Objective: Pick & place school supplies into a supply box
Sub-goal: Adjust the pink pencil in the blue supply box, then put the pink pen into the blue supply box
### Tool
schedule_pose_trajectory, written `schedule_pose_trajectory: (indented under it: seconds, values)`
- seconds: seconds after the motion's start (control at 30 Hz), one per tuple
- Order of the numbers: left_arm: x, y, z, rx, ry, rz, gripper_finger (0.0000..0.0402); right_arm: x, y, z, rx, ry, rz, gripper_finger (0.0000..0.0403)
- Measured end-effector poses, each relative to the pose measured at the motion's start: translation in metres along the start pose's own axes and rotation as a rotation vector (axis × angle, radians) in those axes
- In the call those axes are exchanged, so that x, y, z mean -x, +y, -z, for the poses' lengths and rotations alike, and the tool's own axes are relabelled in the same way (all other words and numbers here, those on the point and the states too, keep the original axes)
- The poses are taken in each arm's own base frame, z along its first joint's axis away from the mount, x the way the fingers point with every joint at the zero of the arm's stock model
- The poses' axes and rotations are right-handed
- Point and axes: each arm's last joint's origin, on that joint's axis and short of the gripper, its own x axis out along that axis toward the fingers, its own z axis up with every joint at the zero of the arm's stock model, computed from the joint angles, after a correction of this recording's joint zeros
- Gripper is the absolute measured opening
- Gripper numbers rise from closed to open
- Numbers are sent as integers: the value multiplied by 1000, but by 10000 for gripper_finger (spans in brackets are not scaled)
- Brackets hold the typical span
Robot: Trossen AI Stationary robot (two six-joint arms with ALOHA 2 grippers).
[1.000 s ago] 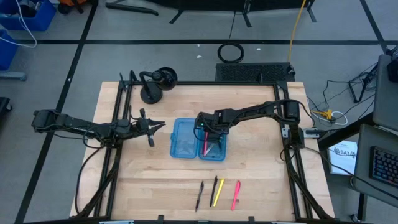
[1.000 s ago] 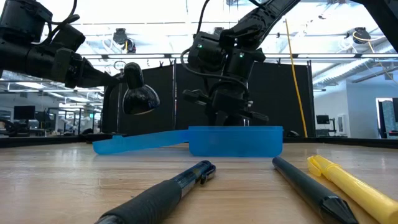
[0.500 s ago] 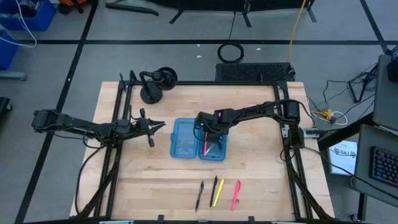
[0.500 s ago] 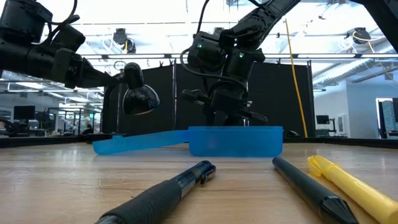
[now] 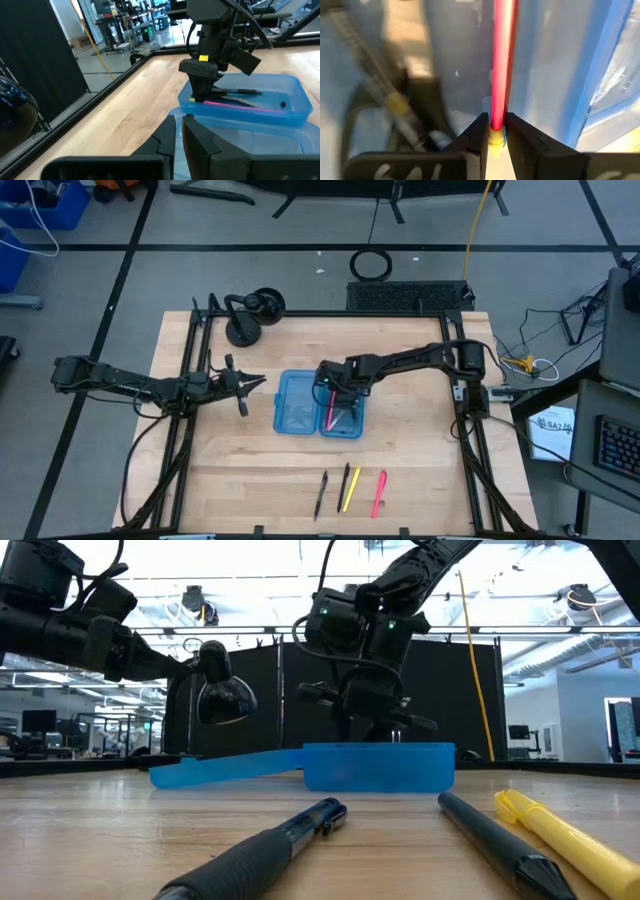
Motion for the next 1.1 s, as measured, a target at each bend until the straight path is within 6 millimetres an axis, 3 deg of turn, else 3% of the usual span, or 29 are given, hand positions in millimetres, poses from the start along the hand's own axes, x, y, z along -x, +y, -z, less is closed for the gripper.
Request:
schedule_pose_trajectory:
  seconds: [0.23,0.6,0.73,0.93,1.1]
  values:
    - [0,0,0,3,-2,0,37,18,-4,3,-7,-3,45,59]
    - [0,0,-1,1,-7,-1,37,27,0,2,39,94,15,59]
    - [0,0,-1,-6,-8,-2,37,51,-3,-4,60,85,83,59]
    - [0,0,-1,-11,-8,-1,37,110,-5,-23,80,79,268,59]
    - [0,0,-1,-13,-11,-2,37,166,-4,-44,-118,78,515,59]
